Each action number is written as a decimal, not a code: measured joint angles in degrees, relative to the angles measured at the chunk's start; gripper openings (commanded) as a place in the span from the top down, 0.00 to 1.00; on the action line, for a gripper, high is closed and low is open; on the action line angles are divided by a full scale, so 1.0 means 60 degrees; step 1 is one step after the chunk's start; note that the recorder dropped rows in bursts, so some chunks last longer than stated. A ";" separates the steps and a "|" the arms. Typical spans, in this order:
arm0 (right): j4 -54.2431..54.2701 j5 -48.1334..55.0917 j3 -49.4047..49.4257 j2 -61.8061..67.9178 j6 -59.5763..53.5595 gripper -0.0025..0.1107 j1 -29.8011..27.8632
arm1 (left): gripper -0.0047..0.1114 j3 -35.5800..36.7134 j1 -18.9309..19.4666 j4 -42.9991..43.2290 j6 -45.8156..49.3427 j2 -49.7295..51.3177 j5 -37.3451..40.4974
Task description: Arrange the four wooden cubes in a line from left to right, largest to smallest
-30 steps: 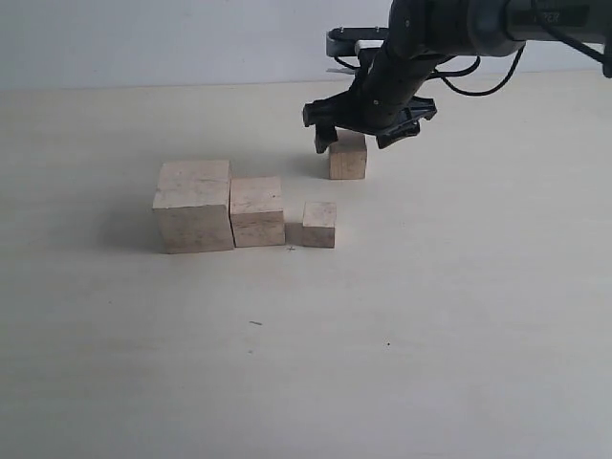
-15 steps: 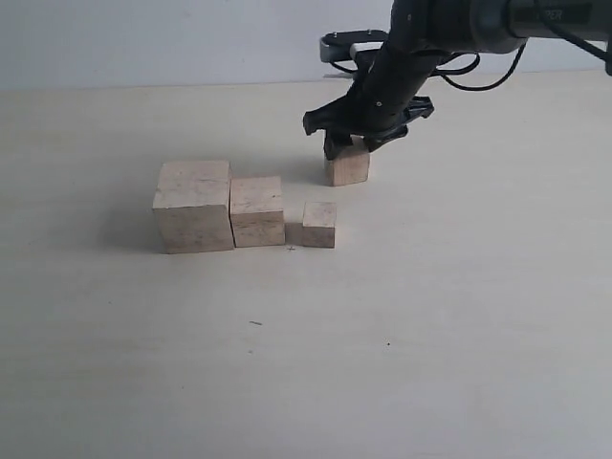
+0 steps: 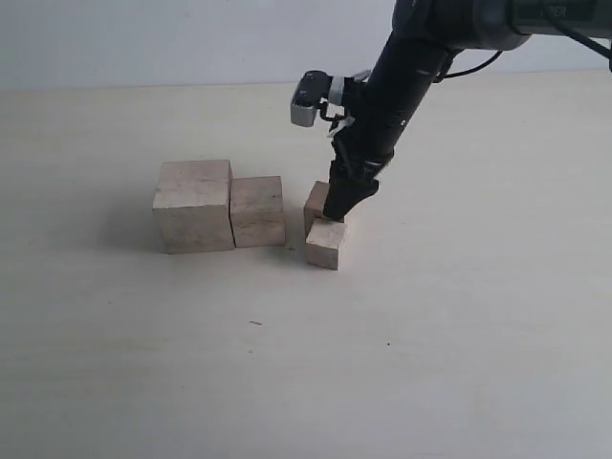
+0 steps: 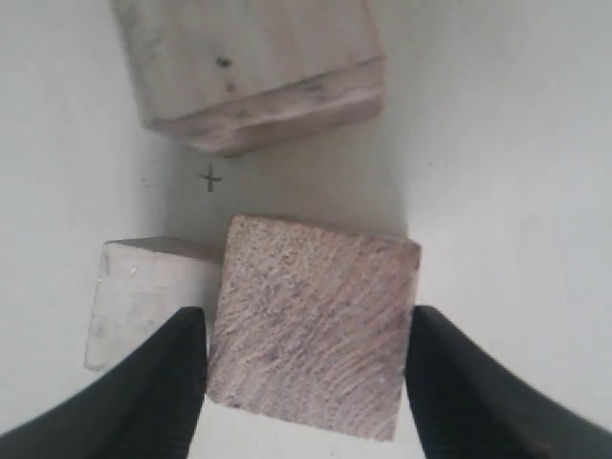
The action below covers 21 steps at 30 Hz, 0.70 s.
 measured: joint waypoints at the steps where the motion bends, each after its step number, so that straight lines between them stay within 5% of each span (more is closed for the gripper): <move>1: 0.0043 0.0153 0.0000 0.0000 -0.0407 0.98 0.0000 | 0.96 0.0000 0.0000 0.0000 0.0000 0.0000 0.0000; 21: 0.0735 -0.0748 0.0017 0.0000 -0.3693 0.98 0.0000 | 0.96 0.0000 0.0000 0.0000 0.0000 0.0000 0.0000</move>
